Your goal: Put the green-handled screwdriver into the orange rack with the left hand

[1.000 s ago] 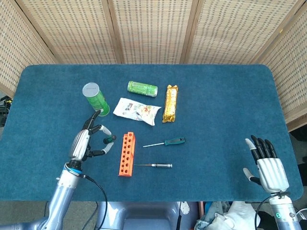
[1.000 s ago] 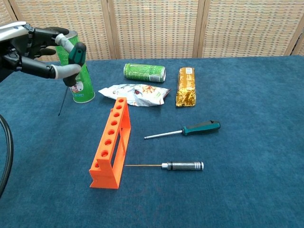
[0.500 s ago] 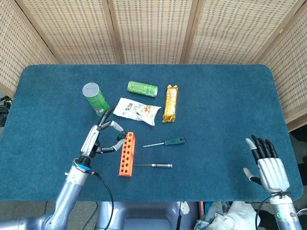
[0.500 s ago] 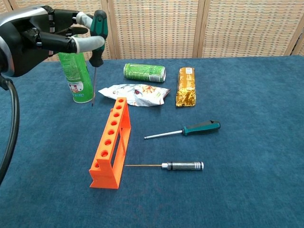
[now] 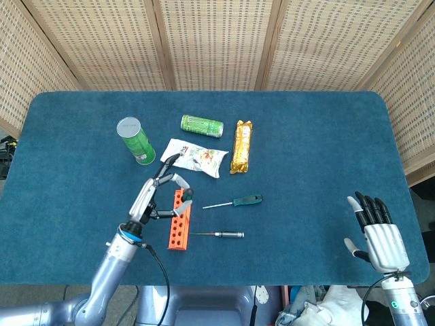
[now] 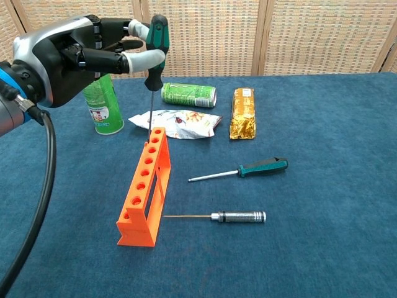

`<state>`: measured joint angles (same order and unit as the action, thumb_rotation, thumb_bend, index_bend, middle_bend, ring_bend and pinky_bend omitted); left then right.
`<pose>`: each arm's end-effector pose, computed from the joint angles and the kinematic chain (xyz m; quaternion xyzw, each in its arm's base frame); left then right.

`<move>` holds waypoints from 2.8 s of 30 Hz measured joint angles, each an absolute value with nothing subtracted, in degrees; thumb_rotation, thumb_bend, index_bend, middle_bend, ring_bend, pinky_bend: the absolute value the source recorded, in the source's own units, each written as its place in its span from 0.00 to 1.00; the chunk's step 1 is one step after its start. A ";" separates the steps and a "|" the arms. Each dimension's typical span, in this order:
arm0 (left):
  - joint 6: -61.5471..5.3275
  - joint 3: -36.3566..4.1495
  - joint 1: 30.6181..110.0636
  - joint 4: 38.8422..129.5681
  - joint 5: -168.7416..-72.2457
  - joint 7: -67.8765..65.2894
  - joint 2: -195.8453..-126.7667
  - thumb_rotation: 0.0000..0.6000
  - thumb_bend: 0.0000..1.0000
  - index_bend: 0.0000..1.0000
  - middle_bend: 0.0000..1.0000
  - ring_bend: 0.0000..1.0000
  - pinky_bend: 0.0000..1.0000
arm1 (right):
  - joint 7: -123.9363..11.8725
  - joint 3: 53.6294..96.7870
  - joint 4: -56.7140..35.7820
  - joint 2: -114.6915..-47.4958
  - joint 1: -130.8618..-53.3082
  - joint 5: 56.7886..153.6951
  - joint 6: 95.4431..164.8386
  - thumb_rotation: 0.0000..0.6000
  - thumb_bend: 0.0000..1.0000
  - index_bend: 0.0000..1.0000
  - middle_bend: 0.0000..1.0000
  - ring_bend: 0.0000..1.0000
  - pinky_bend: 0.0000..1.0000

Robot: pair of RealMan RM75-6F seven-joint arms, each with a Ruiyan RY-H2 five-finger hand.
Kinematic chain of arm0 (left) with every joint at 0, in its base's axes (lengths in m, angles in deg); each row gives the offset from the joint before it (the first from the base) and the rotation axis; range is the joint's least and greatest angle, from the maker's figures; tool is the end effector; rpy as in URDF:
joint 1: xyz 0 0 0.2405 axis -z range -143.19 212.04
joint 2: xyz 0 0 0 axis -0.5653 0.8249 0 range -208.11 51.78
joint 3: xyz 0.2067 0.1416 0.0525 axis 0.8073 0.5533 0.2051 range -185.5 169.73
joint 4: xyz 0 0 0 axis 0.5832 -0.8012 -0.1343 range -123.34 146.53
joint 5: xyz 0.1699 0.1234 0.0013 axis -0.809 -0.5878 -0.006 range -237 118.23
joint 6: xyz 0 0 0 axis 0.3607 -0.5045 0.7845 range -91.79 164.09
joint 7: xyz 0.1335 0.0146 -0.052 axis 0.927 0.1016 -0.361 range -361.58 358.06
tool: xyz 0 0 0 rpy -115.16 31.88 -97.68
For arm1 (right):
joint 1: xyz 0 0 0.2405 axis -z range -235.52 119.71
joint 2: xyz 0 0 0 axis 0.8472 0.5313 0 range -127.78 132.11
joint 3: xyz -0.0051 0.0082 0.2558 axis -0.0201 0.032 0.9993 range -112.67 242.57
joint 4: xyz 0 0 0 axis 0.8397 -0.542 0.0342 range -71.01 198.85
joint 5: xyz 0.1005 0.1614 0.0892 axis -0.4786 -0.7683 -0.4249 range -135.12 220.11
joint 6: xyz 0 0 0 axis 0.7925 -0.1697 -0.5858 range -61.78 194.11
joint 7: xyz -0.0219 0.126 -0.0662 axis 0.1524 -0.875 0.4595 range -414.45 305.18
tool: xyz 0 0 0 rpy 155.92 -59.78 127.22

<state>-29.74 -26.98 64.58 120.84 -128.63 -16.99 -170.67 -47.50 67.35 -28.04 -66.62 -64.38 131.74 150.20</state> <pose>-0.0719 0.2779 0.0173 -0.4342 -0.6389 -0.6173 0.1491 -0.2932 -0.1868 0.1271 0.6323 -0.3574 0.3858 0.5690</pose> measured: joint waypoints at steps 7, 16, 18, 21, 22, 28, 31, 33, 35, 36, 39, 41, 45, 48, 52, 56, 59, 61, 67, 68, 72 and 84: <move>-29.26 -26.66 65.44 119.78 -128.32 -17.27 -171.48 1.00 0.39 0.58 0.06 0.00 0.00 | -47.71 67.33 -27.91 -66.63 -64.44 131.75 150.11 1.00 0.24 0.00 0.00 0.00 0.00; -28.75 -25.99 65.93 117.99 -128.37 -18.16 -172.13 1.00 0.39 0.58 0.06 0.00 0.00 | -47.77 67.34 -27.93 -66.61 -64.42 131.71 150.18 1.00 0.24 0.00 0.00 0.00 0.00; -28.86 -25.67 65.88 117.57 -128.45 -18.10 -172.26 1.00 0.39 0.58 0.06 0.00 0.00 | -47.80 67.35 -27.91 -66.61 -64.41 131.66 150.19 1.00 0.24 0.00 0.00 0.00 0.00; -29.00 -25.28 65.74 116.87 -128.55 -18.35 -172.41 1.00 0.39 0.58 0.06 0.00 0.00 | -47.80 67.32 -27.90 -66.60 -64.44 131.68 150.11 1.00 0.24 0.00 0.00 0.00 0.00; -28.93 -25.19 65.74 116.68 -128.59 -18.52 -172.39 1.00 0.39 0.58 0.06 0.00 0.00 | -47.78 67.31 -27.88 -66.62 -64.44 131.72 150.14 1.00 0.24 0.00 0.00 0.00 0.00; -28.04 -24.29 65.76 115.29 -130.47 -21.17 -172.02 1.00 0.39 0.58 0.06 0.00 0.00 | -47.62 67.32 -27.79 -66.73 -64.50 131.64 150.02 1.00 0.24 0.00 0.00 0.00 0.00; -27.95 -23.54 65.57 114.37 -131.10 -22.12 -172.02 1.00 0.39 0.58 0.06 0.00 0.00 | -47.50 67.30 -27.72 -66.80 -64.54 131.63 149.93 1.00 0.24 0.00 0.00 0.00 0.00; -27.98 -23.12 65.36 113.76 -131.42 -22.68 -172.03 1.00 0.39 0.58 0.06 0.00 0.00 | -47.45 67.29 -27.69 -66.82 -64.55 131.58 149.88 1.00 0.24 0.00 0.00 0.00 0.00; -27.99 -22.70 65.12 113.05 -131.67 -23.43 -172.04 1.00 0.38 0.58 0.06 0.00 0.00 | -47.41 67.31 -27.67 -66.83 -64.56 131.52 149.86 1.00 0.24 0.00 0.00 0.00 0.00; -27.98 -22.55 65.01 112.73 -131.71 -23.81 -172.03 1.00 0.39 0.58 0.06 0.00 0.00 | -47.40 67.33 -27.66 -66.84 -64.56 131.49 149.86 1.00 0.24 0.00 0.00 0.00 0.00; -27.83 -22.07 64.66 111.70 -131.93 -25.32 -171.95 1.00 0.39 0.58 0.06 0.00 0.00 | -47.30 67.36 -27.66 -66.87 -64.57 131.36 149.80 1.00 0.24 0.00 0.00 0.00 0.00; -27.72 -21.73 64.42 110.93 -132.20 -26.25 -171.83 1.00 0.39 0.58 0.06 0.00 0.00 | -47.27 67.35 -27.65 -66.89 -64.57 131.32 149.77 1.00 0.24 0.00 0.00 0.00 0.00; -27.45 -21.25 64.08 109.60 -132.61 -27.97 -171.66 1.00 0.39 0.58 0.06 0.00 0.00 | -47.33 67.33 -27.65 -66.89 -64.62 131.41 149.74 1.00 0.24 0.00 0.00 0.00 0.00; -27.12 -20.89 63.92 108.49 -133.12 -29.45 -171.55 1.00 0.39 0.58 0.06 0.00 0.00 | -47.43 67.33 -27.57 -66.90 -64.62 131.54 149.87 1.00 0.24 0.00 0.00 0.00 0.00; -26.66 -20.45 63.79 106.73 -133.65 -31.12 -171.58 1.00 0.39 0.58 0.06 0.00 0.00 | -47.52 67.31 -27.54 -66.88 -64.61 131.53 149.86 1.00 0.24 0.00 0.00 0.00 0.00; -26.20 -20.08 63.80 105.54 -133.89 -31.65 -171.78 1.00 0.39 0.58 0.06 0.00 0.00 | -47.71 67.27 -27.60 -66.83 -64.63 131.56 149.80 1.00 0.24 0.00 0.00 0.00 0.00; -25.89 -19.84 63.82 104.68 -133.91 -31.94 -172.05 1.00 0.39 0.58 0.06 0.00 0.00 | -47.76 67.27 -27.65 -66.76 -64.63 131.57 149.82 1.00 0.24 0.00 0.00 0.00 0.00; -25.89 -19.78 63.83 104.20 -133.94 -31.96 -172.28 1.00 0.39 0.58 0.06 0.00 0.00 | -47.83 67.28 -27.67 -66.73 -64.61 131.62 149.91 1.00 0.24 0.00 0.00 0.00 0.00; -25.62 -19.42 63.87 102.64 -133.89 -31.74 -173.07 1.00 0.39 0.58 0.06 0.00 0.00 | -48.09 67.29 -27.58 -66.69 -64.56 131.79 150.16 1.00 0.24 0.00 0.00 0.00 0.00; -25.48 -19.28 63.88 102.23 -133.79 -31.66 -173.24 1.00 0.39 0.58 0.06 0.00 0.00 | -48.15 67.32 -27.57 -66.68 -64.56 131.78 150.21 1.00 0.24 0.00 0.00 0.00 0.00; -25.01 -18.90 63.86 100.82 -133.55 -31.59 -173.98 1.00 0.38 0.58 0.06 0.00 0.00 | -48.26 67.33 -27.51 -66.67 -64.55 131.84 150.28 1.00 0.24 0.00 0.00 0.00 0.00; -24.79 -18.68 63.68 100.09 -134.18 -32.25 -174.23 1.00 0.39 0.56 0.06 0.00 0.00 | -48.25 67.35 -27.40 -66.77 -64.53 131.97 150.46 1.00 0.25 0.00 0.00 0.00 0.00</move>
<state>-24.79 -18.68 63.68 100.09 -134.18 -32.25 -174.23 -48.25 67.35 -27.40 -66.77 -64.53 131.97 150.46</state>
